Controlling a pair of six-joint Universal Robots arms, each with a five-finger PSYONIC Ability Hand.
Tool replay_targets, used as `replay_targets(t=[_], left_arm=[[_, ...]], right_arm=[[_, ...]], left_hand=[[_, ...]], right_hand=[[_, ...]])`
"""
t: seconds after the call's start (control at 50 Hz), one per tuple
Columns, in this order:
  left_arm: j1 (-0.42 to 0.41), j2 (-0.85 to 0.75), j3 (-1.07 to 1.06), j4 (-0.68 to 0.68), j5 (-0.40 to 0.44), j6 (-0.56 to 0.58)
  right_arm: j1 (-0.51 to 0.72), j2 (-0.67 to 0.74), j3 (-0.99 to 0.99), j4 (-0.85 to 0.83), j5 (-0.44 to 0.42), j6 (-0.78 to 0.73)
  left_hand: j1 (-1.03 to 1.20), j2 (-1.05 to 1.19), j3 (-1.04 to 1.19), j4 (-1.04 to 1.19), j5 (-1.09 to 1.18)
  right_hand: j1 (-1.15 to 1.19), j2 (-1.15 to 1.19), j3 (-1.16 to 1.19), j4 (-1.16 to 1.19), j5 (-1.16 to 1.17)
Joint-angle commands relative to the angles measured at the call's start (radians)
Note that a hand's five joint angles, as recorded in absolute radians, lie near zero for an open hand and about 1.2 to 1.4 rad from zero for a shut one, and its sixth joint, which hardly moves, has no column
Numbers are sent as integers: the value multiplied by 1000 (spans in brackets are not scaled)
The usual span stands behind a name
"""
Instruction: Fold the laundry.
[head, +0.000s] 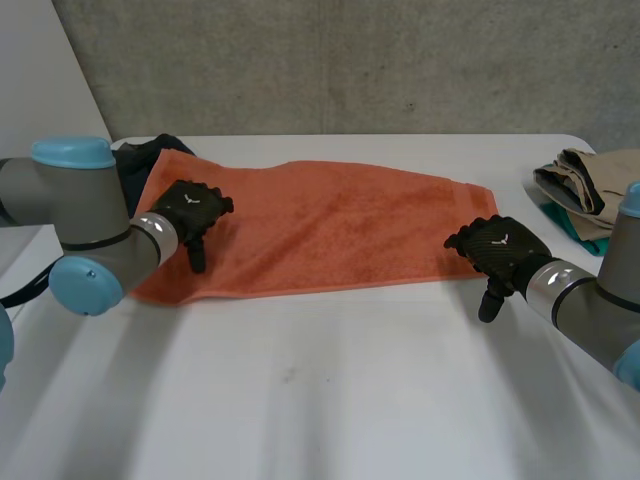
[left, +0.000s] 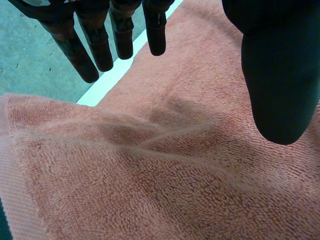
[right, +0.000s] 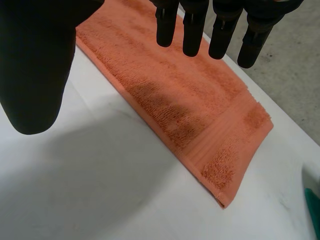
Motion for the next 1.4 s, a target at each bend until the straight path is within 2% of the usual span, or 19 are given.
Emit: replay_targets(t=[0.02,0.12,0.24,0.34,0.48,0.6,0.62,0.7,0.8,0.86,0.94,0.98,1.1,1.18,1.3,1.4], left_arm=[[4,111,-91,-74,-4,-38],[1,163,-189,-146,-7,-84],[13,160,-267,-150,-5,-108],[24,111,-232,-74,-14,-133],[19,53,-171,-76,-36,-194],[7,25,-160,-82,-37,-200],[4,25,-160,-82,-39,-200],[1,33,-163,-74,-51,-202],[-2,143,-200,-29,-151,-243],[-7,215,-244,13,-172,-288],[-24,343,-322,51,-152,-332],[-41,415,-372,56,-143,-334],[-97,589,-460,67,-142,-280],[-139,671,-482,71,-149,-253],[-195,734,-474,74,-183,-228],[-234,759,-448,71,-226,-205]], right_arm=[[-3,-36,4,-23,38,95],[-3,-42,9,-24,48,144],[-2,-27,4,-23,49,126],[9,-21,10,-18,51,94],[9,-27,16,-20,64,81],[6,-27,20,-20,67,77],[7,-27,21,-21,69,77],[7,-28,20,-23,75,75],[10,-33,15,-18,92,89],[10,-39,4,-17,106,110],[16,-41,-30,16,159,190],[30,-41,-57,71,221,262],[101,-3,-131,161,327,476],[139,54,-178,164,354,543],[197,67,-166,175,390,656],[263,91,-163,103,442,767]], left_hand=[[75,86,74,82,93],[149,159,148,155,167],[160,171,160,167,178],[310,321,309,317,328],[442,453,441,449,460],[507,517,506,513,525],[536,547,535,543,554],[1124,1135,1124,1131,1142],[1126,1137,1125,1133,1144],[1126,1137,1125,1133,1144],[1126,1137,1125,1133,1144],[1126,1137,1125,1133,1144],[1126,1137,1125,1133,1144],[1126,1137,1125,1133,1144],[1126,1137,1125,1133,1144],[1126,1137,1125,1133,1144]], right_hand=[[-29,-10,-8,-20,20],[-41,-22,-20,-31,8],[-41,-22,-20,-31,8],[-41,-22,-20,-31,8],[-41,-22,-20,-31,8],[-41,-22,-20,-31,8],[-41,-22,-20,-31,8],[-41,-22,-20,-31,8],[-41,-22,-20,-31,8],[-47,-28,-26,-37,2],[-105,-87,-84,-96,-57],[-108,-90,-87,-99,-59],[-120,-101,-99,-111,-71],[-120,-101,-99,-111,-71],[-120,-101,-99,-111,-71],[-120,-101,-99,-111,-71]])
